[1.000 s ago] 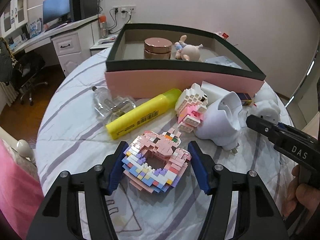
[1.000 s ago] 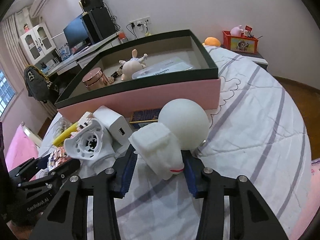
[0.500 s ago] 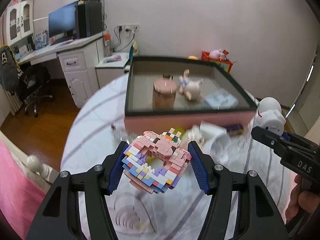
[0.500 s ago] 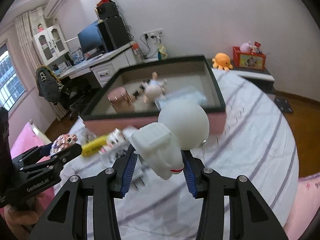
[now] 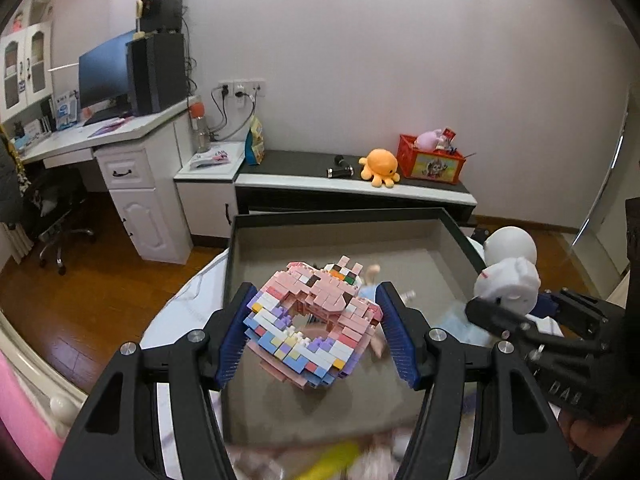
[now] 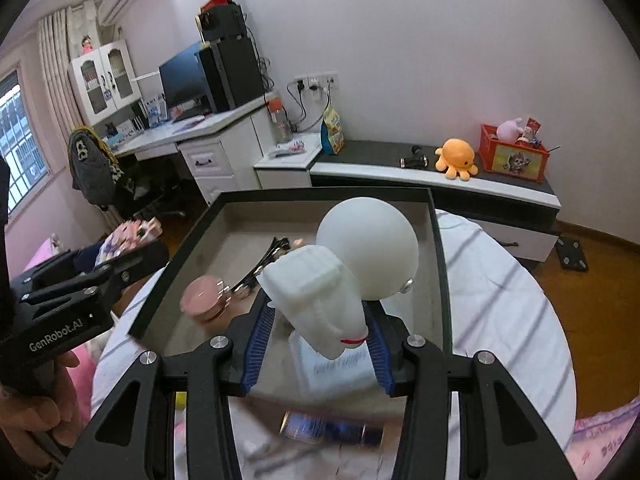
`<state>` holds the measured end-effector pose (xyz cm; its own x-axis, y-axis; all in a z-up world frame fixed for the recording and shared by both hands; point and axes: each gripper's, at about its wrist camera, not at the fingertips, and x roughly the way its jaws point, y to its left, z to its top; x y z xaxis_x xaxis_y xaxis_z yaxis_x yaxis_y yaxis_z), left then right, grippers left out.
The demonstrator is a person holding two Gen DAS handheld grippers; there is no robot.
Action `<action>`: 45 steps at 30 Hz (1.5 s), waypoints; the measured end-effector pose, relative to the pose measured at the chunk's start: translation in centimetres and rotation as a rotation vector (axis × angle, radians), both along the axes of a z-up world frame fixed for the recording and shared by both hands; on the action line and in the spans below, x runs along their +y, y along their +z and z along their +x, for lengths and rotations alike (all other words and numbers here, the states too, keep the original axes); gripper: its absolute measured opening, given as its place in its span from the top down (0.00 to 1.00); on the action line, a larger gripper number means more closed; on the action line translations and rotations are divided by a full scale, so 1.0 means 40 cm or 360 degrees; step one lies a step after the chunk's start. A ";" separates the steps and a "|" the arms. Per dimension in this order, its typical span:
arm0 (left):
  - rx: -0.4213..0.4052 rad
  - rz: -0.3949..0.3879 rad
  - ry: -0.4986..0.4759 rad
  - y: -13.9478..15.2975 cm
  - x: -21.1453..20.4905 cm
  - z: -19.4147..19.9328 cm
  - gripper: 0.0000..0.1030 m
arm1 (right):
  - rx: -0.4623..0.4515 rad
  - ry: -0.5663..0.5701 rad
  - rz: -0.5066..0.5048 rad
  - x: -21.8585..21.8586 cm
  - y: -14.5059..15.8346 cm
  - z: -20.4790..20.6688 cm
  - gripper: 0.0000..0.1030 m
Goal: Organize rigid objects
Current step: 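Carry the donut and white toy over the pink box and lower them in, then withdraw both tools from the box and move toward the remaining objects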
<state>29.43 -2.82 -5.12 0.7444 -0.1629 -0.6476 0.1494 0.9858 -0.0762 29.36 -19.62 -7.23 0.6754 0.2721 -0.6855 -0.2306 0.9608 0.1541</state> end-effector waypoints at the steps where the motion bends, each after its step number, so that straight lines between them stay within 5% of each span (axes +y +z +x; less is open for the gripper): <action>1: 0.0022 0.0000 -0.0005 -0.010 -0.008 0.030 0.39 | 0.0023 0.0004 -0.0010 0.003 -0.010 0.028 0.56; 8: 0.0180 0.0016 -0.0010 -0.098 -0.039 0.174 0.39 | 0.0166 -0.0014 -0.0068 0.001 -0.091 0.131 0.56; 15: 0.0252 0.0069 -0.0035 -0.130 -0.058 0.198 0.36 | 0.0214 -0.0031 -0.0097 -0.009 -0.118 0.143 0.55; 16: 0.0241 0.0078 -0.0034 -0.126 -0.058 0.195 0.32 | 0.0214 -0.0029 -0.0106 -0.008 -0.119 0.141 0.52; 18: 0.0208 0.0092 -0.0017 -0.115 -0.054 0.189 0.09 | 0.0189 -0.0032 -0.0120 -0.005 -0.113 0.129 0.35; 19: 0.0191 0.0095 -0.0002 -0.108 -0.049 0.181 0.06 | 0.0179 -0.0035 -0.0124 -0.001 -0.110 0.128 0.18; 20: 0.0174 0.0092 0.0006 -0.101 -0.046 0.175 0.04 | 0.0168 -0.0036 -0.0127 -0.001 -0.105 0.122 0.16; 22: 0.0141 0.0073 0.0014 -0.079 -0.034 0.153 0.04 | 0.0161 -0.0034 -0.0112 0.000 -0.093 0.109 0.15; 25: 0.0076 0.0069 0.0039 -0.039 -0.014 0.105 0.03 | 0.0119 -0.0067 -0.0104 -0.004 -0.071 0.086 0.00; 45: -0.0200 0.0072 0.0168 0.119 0.069 -0.316 0.00 | -0.0247 -0.0280 0.0093 -0.032 0.125 -0.316 0.00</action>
